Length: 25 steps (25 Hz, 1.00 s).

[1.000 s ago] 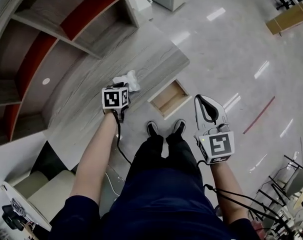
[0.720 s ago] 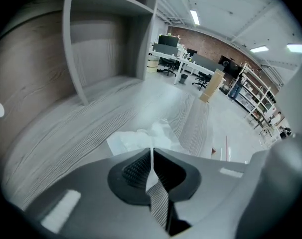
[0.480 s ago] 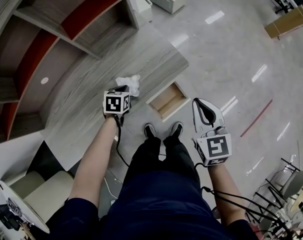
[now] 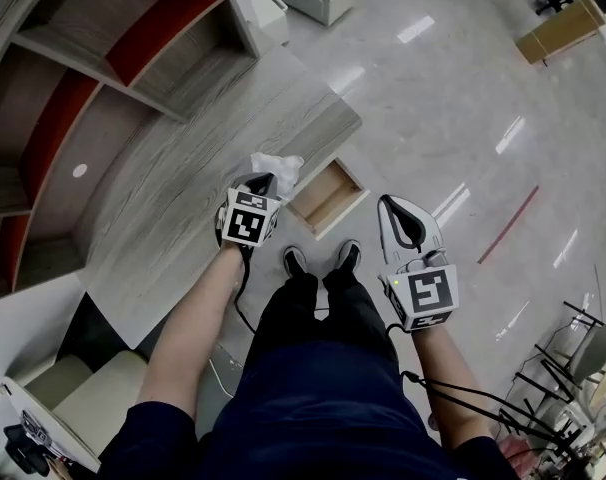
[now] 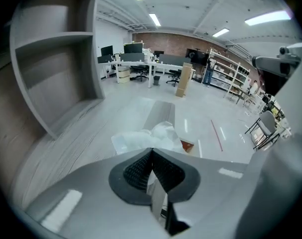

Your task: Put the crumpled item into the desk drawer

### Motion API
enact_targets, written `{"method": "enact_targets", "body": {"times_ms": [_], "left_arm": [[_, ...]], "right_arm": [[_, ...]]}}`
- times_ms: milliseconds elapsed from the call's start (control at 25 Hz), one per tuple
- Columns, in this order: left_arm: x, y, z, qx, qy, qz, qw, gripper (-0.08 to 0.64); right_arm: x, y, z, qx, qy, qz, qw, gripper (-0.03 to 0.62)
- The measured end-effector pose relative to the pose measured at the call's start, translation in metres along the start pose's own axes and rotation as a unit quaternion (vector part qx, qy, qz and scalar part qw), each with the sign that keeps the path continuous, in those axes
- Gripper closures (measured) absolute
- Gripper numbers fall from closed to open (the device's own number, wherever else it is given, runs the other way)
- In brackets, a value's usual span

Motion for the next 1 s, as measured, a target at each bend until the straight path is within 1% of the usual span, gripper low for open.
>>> {"method": "enact_targets", "body": {"times_ms": [120, 240, 400, 560, 680, 800, 1000], "left_arm": [[0.021, 0.005, -0.002, -0.002, -0.011, -0.026, 0.9996, 0.555], [0.046, 0.007, -0.005, -0.001, -0.026, -0.061, 0.9978, 0.555], [0.077, 0.002, -0.013, -0.011, -0.039, -0.117, 0.9923, 0.555], [0.101, -0.003, -0.022, -0.014, -0.051, -0.153, 0.9867, 0.555], [0.113, -0.014, -0.033, -0.025, -0.056, -0.168, 0.9838, 0.555], [0.121, -0.027, -0.046, -0.040, -0.065, -0.168, 0.9828, 0.555], [0.126, -0.046, -0.067, -0.062, -0.073, -0.176, 0.9797, 0.555]], "right_arm": [[0.004, -0.004, 0.010, 0.011, -0.007, -0.008, 1.000, 0.586], [0.011, -0.010, 0.022, 0.008, -0.021, -0.014, 1.000, 0.586], [0.018, -0.021, 0.036, 0.003, -0.039, -0.025, 0.999, 0.586], [0.021, -0.032, 0.045, -0.007, -0.051, -0.035, 0.998, 0.586], [0.023, -0.041, 0.049, -0.015, -0.054, -0.039, 0.998, 0.586], [0.024, -0.045, 0.049, -0.014, -0.055, -0.039, 0.998, 0.586], [0.028, -0.057, 0.049, -0.029, -0.057, -0.046, 0.997, 0.586]]}}
Point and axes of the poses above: the fingertips, and each gripper's own axes: z backward along the fingers, x to its right, y out of its top, the point moved 3 cm from there along z, backward along the fingers, and after that the axes turned 4 degrees about z, right-handed, at the moved point
